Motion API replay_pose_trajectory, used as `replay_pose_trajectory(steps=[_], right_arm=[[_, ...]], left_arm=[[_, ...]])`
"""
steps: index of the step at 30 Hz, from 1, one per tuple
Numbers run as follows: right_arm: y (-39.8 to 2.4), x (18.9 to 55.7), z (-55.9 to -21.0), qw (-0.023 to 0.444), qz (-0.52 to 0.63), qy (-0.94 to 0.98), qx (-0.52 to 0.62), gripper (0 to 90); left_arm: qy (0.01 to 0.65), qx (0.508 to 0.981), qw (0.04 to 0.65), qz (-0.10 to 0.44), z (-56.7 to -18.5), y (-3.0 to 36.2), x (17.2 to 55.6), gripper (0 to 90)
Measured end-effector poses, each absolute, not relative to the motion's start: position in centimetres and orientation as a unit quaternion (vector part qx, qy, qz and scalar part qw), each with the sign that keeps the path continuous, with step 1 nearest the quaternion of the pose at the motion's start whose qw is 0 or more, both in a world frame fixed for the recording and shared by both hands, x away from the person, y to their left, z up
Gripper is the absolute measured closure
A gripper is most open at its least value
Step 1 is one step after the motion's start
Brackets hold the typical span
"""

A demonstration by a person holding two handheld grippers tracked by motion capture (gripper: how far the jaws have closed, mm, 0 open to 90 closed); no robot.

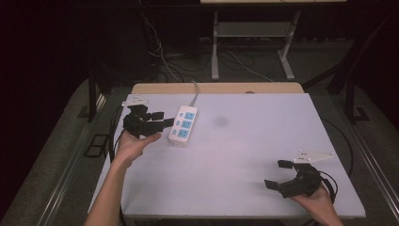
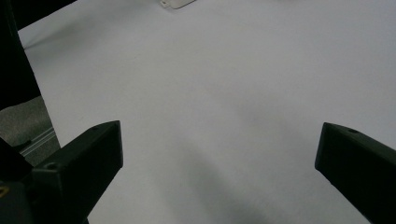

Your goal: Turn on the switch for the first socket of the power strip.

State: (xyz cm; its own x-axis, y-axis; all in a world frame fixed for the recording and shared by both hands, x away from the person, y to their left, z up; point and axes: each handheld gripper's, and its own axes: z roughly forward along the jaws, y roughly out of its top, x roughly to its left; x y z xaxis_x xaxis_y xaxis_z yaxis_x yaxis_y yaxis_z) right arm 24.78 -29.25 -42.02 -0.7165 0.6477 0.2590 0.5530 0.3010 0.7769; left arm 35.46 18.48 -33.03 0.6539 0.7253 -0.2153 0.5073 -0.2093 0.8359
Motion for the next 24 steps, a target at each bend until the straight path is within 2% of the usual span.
replay_pose_trajectory(steps=[4,13,24], right_arm=[[-29.2,24.8,-42.0,0.051,0.458,0.805,0.373,0.5],[-29.1,24.7,-42.0,0.051,0.457,0.806,0.373,0.5],[-29.1,24.7,-42.0,0.052,0.457,0.806,0.374,0.5]], left_arm=[[0.394,0.769,0.492,0.107,-33.5,18.6,34.3,30.4],[0.387,0.764,0.506,0.102,-34.5,19.0,32.2,18.0],[0.384,0.764,0.512,0.087,-36.2,19.1,30.2,8.7]])
